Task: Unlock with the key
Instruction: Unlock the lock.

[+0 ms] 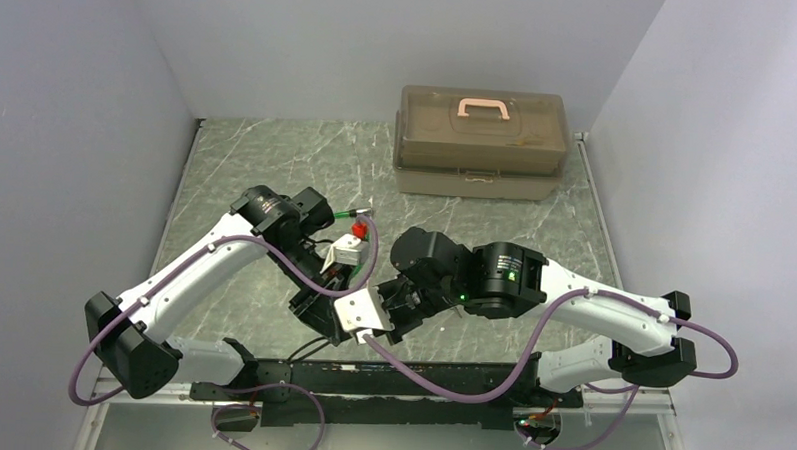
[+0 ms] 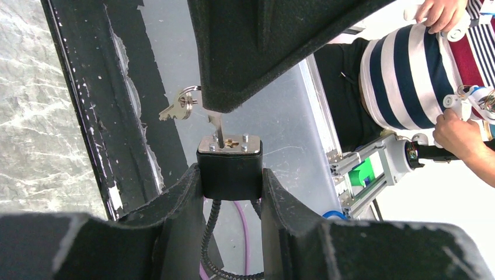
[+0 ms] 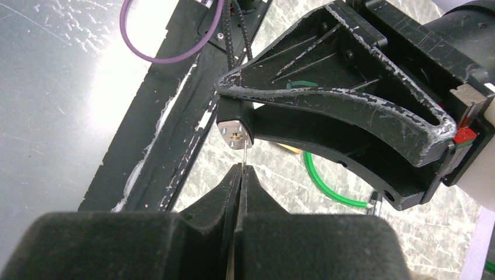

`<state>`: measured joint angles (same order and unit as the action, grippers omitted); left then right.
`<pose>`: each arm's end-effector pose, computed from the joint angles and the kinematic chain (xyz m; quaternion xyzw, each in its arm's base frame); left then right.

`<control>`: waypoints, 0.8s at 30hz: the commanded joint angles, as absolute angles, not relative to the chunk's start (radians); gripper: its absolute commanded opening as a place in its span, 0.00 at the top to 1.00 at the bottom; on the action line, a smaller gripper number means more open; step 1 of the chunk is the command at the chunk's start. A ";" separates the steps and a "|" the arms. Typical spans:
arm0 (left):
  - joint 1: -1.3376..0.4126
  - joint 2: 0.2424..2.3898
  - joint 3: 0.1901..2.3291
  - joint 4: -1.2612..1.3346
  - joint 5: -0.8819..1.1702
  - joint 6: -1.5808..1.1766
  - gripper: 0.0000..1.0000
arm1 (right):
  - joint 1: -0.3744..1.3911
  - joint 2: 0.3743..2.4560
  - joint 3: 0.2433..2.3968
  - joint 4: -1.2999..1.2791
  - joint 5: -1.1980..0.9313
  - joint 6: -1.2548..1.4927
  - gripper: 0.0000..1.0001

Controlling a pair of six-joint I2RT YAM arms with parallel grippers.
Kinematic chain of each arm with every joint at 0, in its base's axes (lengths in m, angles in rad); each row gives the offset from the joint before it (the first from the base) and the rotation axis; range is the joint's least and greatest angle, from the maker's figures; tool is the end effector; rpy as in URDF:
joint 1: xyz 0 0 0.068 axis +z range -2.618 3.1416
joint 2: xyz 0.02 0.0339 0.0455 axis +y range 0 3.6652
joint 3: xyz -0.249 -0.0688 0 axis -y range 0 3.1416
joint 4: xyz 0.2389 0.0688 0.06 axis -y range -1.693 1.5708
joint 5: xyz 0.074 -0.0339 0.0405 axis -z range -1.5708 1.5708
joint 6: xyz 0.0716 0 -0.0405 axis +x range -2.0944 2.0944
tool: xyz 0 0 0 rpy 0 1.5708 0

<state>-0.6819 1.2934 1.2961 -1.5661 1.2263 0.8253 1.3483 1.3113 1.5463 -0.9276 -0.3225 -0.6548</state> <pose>0.1060 -0.1729 0.3154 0.5612 0.5949 -0.5737 0.0442 0.0405 0.2817 0.3775 -0.7893 0.4240 0.2793 0.3452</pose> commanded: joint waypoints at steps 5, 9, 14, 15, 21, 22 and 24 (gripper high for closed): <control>-0.675 1.253 1.310 -1.578 1.268 0.848 0.98 | 1.347 1.292 1.508 -0.821 -0.348 -0.608 1.00; -0.673 1.253 1.312 -1.578 1.269 0.849 0.98 | 1.347 1.292 1.508 -0.812 -0.354 -0.604 1.00; -0.666 1.250 1.309 -1.578 1.267 0.852 0.98 | 1.347 1.292 1.514 -0.815 -0.371 -0.603 1.00; -0.664 1.249 1.309 -1.577 1.267 0.854 0.98 | 1.346 1.293 1.513 -0.817 -0.374 -0.604 1.00; -0.654 1.246 1.316 -1.577 1.264 0.853 0.97 | 1.347 1.308 1.538 -0.867 -0.382 -0.614 1.00; -0.652 1.246 1.313 -1.578 1.264 0.853 0.97 | 1.347 1.310 1.542 -0.875 -0.382 -0.616 1.00; -0.653 1.243 1.309 -1.578 1.264 0.853 0.97 | 1.348 1.310 1.549 -0.888 -0.378 -0.617 1.00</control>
<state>-0.6563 1.2766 1.2961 -1.5864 1.2072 0.8265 1.3479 1.3064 1.5173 -0.8825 -0.3531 -0.6250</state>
